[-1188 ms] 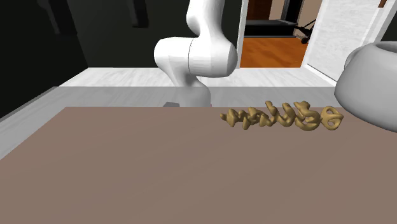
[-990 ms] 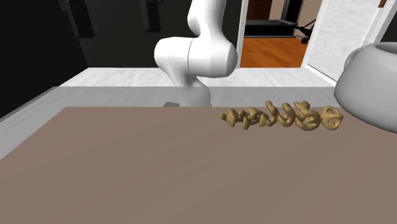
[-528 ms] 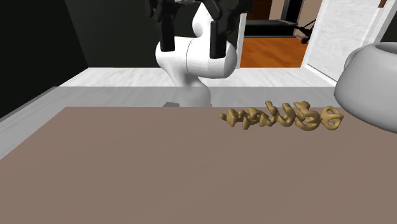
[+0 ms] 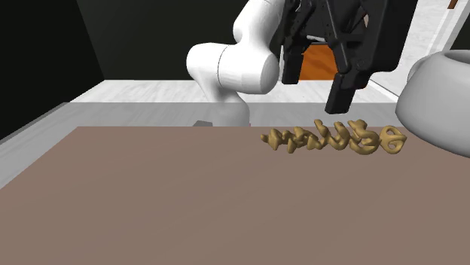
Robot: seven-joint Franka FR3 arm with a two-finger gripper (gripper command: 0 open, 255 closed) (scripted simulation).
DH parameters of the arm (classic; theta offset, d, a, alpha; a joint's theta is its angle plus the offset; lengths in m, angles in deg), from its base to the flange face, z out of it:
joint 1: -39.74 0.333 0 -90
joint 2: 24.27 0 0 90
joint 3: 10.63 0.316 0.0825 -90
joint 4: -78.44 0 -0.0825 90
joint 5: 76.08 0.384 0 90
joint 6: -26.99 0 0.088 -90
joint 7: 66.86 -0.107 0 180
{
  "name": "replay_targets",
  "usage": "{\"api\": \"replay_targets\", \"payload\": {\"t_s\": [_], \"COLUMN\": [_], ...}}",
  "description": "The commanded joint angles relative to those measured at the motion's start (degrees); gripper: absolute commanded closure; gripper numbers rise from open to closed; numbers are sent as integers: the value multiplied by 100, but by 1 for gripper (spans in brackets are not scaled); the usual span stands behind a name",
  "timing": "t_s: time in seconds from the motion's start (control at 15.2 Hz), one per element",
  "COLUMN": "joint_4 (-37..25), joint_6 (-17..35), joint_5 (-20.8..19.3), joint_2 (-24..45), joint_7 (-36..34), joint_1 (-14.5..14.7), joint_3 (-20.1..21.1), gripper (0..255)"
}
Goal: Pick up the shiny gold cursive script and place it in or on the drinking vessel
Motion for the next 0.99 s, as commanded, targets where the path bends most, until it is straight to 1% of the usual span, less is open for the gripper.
{"api": "replay_targets", "payload": {"t_s": [0.0,0.53,0.92], "joint_4": [-183,379,379], "joint_6": [-37,463,463], "joint_5": [221,454,455], "joint_2": [109,36,36], "joint_7": [-756,-696,-696], "joint_1": [-236,-161,-161], "joint_3": [392,649,649], "gripper": [0,0,0]}}
